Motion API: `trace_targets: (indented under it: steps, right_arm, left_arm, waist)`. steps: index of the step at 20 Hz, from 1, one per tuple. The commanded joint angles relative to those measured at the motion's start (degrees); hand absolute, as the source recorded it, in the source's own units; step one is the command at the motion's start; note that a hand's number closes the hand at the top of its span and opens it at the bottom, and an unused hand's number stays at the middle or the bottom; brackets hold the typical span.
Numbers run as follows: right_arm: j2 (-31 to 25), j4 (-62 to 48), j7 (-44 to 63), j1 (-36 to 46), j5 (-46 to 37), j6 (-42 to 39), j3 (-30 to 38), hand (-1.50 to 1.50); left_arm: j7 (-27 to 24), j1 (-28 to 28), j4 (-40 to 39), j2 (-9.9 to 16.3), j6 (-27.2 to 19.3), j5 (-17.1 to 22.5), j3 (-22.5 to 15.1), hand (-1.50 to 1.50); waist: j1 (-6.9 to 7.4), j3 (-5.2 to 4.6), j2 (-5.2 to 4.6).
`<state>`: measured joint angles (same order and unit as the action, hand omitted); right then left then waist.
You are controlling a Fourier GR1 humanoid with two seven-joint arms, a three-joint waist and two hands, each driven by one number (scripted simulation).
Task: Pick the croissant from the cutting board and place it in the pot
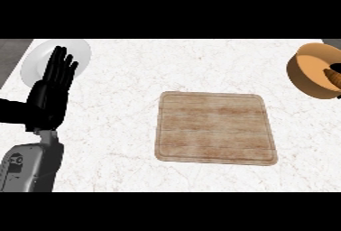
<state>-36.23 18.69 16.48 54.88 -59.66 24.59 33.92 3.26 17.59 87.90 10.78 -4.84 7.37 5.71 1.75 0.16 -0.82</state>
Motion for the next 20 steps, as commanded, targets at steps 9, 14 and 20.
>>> trace_targets:
  steps: [9, 14, 20]
  right_arm:
    - [1.28, 3.87, -11.63, 2.49, 14.57, 9.30, 10.66, -1.50]
    - [2.51, 6.97, -19.78, -1.20, 22.86, 12.03, 15.98, -1.50]
    - [-1.21, 13.59, -24.70, -6.66, 30.46, 6.16, 18.64, -1.50]
  left_arm:
    - [1.82, 0.87, 0.34, 0.24, -0.04, -0.24, -0.06, 0.00]
    - [-0.72, -0.99, -0.60, -0.72, 0.49, 0.44, 0.47, 0.00]
    - [-0.74, -1.39, -0.73, -0.41, -0.99, -1.57, 0.62, 0.00]
  waist:
    - [-0.48, -0.02, 0.44]
    - [-1.00, -0.05, 0.43]
    - [-2.09, -0.13, 0.88]
